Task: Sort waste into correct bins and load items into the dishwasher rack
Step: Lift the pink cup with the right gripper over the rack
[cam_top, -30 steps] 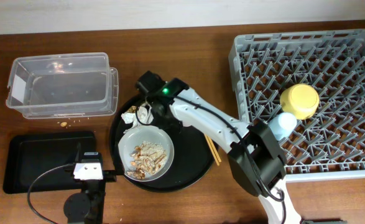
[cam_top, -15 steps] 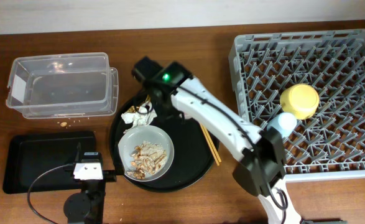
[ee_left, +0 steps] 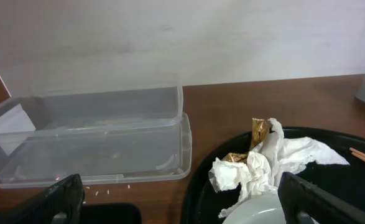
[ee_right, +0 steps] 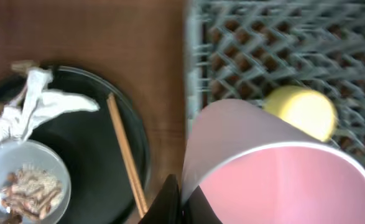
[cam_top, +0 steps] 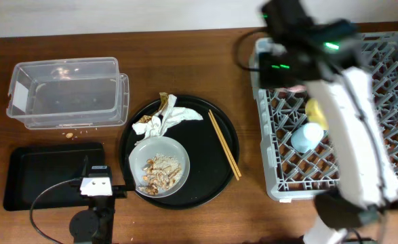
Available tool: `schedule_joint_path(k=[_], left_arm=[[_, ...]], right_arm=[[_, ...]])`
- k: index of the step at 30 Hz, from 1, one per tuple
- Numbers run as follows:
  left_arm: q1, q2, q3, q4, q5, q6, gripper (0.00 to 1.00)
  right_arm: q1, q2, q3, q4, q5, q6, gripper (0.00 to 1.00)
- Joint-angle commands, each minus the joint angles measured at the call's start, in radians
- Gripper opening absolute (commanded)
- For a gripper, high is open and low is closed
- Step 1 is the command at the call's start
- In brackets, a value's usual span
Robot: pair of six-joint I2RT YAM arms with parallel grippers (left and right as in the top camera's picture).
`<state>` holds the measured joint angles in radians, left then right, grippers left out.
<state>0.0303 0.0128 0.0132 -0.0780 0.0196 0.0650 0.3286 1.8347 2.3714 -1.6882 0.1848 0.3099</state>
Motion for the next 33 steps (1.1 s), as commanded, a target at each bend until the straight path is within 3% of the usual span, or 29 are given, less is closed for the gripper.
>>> schedule_joint_path(k=[1,3,6,11,16,22,27,33], left_arm=[[-0.004,-0.006,-0.005,-0.002,0.011,0.019,0.99],[-0.004,-0.006,-0.005,-0.002,0.011,0.019,0.99],[-0.004,-0.006,-0.005,-0.002,0.011,0.019,0.99],[-0.004,-0.006,-0.005,-0.002,0.011,0.019,0.99],[-0.004,-0.006,-0.005,-0.002,0.011,0.019,0.99],[-0.004,-0.006,-0.005,-0.002,0.011,0.019,0.99],[-0.004,-0.006,-0.005,-0.002,0.011,0.019,0.99],[-0.004,-0.006,-0.005,-0.002,0.011,0.019,0.99]], right_arm=[[-0.158,-0.189,-0.192,-0.010,-0.023,-0.006,0.04],[-0.265,-0.242,-0.280,-0.004,-0.056,-0.020,0.04],[-0.452,-0.273,-0.388,0.051,-0.251,-0.165,0.04],[-0.792,-0.235,-0.557,0.126,-0.939,-0.568,0.04],[-0.943,-0.175,-0.711,0.122,-1.322,-0.789,0.04],[-0.991,-0.059,-0.839,0.164,-1.368,-0.835,0.04],[-1.038,0.064,-0.846,0.163,-1.429,-0.838,0.04],[-1.064,0.085,-0.846,0.113,-1.434,-0.899,0.04]])
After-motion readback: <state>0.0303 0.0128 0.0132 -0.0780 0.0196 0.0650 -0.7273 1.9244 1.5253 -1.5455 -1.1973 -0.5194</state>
